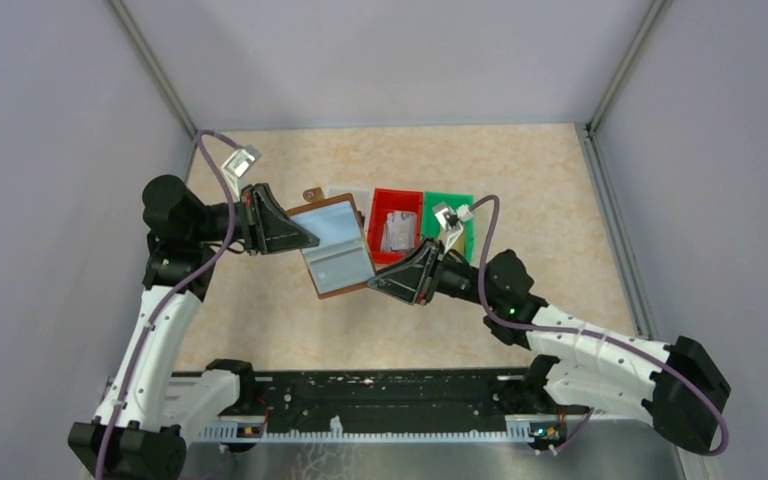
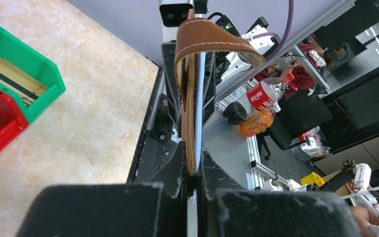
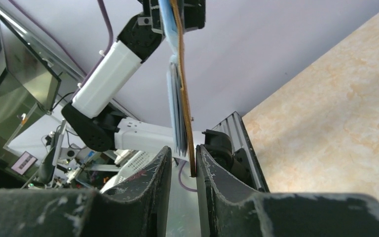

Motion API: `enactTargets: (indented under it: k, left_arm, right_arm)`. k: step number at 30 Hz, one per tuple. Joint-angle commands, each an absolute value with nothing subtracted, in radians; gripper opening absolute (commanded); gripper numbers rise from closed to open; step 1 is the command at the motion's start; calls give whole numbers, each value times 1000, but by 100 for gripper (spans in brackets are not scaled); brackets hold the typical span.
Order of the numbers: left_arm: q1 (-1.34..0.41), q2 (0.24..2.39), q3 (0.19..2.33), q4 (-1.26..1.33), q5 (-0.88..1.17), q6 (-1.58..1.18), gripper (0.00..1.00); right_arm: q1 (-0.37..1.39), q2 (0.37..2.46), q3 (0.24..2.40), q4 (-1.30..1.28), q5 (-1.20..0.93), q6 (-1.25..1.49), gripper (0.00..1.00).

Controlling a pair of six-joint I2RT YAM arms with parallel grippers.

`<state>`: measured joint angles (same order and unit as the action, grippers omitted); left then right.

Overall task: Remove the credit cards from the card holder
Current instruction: Open the card holder.

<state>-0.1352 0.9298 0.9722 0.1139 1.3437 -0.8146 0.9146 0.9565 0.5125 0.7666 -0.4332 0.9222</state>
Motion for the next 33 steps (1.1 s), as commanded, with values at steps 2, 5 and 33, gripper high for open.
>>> enactTargets:
  k: [2,5,33]
  left_arm:
    - [-138,921,1003,153,1340,-845,0]
    - [-138,918,1003,153,1342,-843,0]
    - [-138,913,998,189,1369,-908,0]
  right_arm:
    - [924,968,575,753,-407,861,21]
    - [925,969,597,714,-384,830,18]
    - [933,1053,744,754,-318,738,10]
